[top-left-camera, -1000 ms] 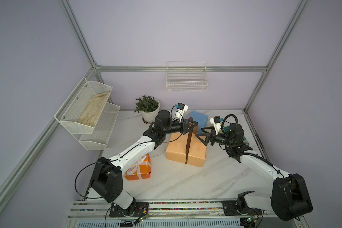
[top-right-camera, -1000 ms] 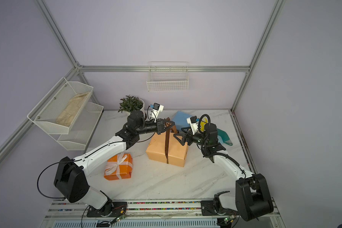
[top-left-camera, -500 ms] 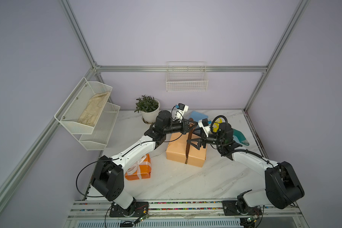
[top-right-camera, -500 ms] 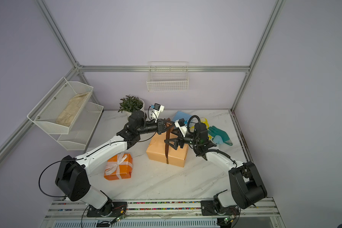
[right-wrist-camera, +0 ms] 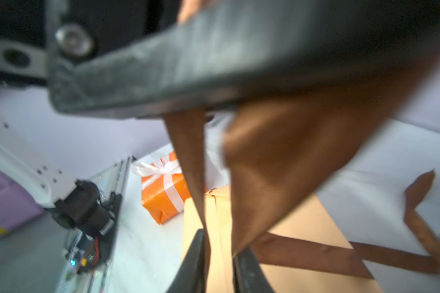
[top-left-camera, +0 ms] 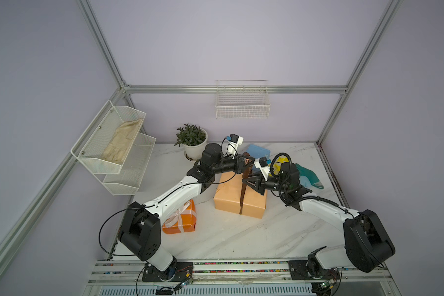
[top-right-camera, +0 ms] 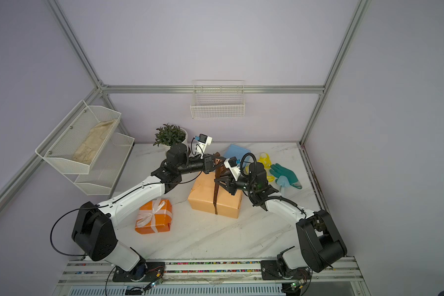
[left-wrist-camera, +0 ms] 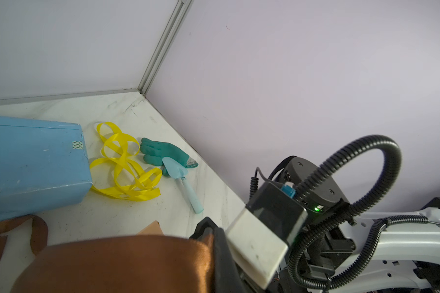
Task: Untie the ribbon bows on the gift boxes
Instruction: Pull the ribbon from the gift box.
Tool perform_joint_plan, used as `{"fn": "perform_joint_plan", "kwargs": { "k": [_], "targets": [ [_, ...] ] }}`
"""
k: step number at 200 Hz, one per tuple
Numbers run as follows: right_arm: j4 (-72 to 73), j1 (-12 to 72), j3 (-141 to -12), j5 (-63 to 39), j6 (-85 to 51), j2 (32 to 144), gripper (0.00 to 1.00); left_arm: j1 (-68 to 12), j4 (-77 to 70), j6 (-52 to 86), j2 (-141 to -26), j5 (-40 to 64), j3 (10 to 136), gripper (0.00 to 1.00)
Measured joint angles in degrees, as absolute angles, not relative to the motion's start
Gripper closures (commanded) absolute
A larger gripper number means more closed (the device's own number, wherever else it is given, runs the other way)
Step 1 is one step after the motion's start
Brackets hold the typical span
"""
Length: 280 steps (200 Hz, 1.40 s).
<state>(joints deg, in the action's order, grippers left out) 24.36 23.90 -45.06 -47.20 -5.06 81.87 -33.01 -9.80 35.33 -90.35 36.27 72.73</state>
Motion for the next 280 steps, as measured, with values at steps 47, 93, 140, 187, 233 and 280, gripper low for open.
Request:
{"fn": "perform_joint_plan", "kwargs": {
  "k": [47, 93, 140, 187, 233, 280],
  "targets": [
    [24.5, 23.9, -45.0, -45.0, -5.7, 82.5, 1.00, -32.9, -9.8, 35.4, -90.3, 35.9, 72.4, 1.00],
    [24.7, 23.9, -44.7, -43.6, -9.3, 83.2, 1.00, -30.9, -10.2, 35.3, -92.1, 34.8, 72.1, 1.00],
    [28.4, 23.9, -42.8, -43.6, -16.4, 83.1, 1.00, -26.4, 1.9, 32.5, -100.3, 31.8, 77.8, 0.00],
    [29.5, 23.8, -42.9, -40.6, -22.4, 83.7, 1.00, -24.5, 11.0, 29.3, -96.4, 26.4, 76.2, 0.00],
    [29.7, 23.4, -44.7, -37.3, -27.3, 87.4, 1.00, -20.0, 12.6, 28.1, -84.8, 22.8, 67.7, 0.00],
    [27.5, 23.4, -49.1, -37.0, -29.1, 87.5, 1.00, -20.7, 13.1, 27.8, -89.5, 23.7, 65.1, 0.00]
  ]
}}
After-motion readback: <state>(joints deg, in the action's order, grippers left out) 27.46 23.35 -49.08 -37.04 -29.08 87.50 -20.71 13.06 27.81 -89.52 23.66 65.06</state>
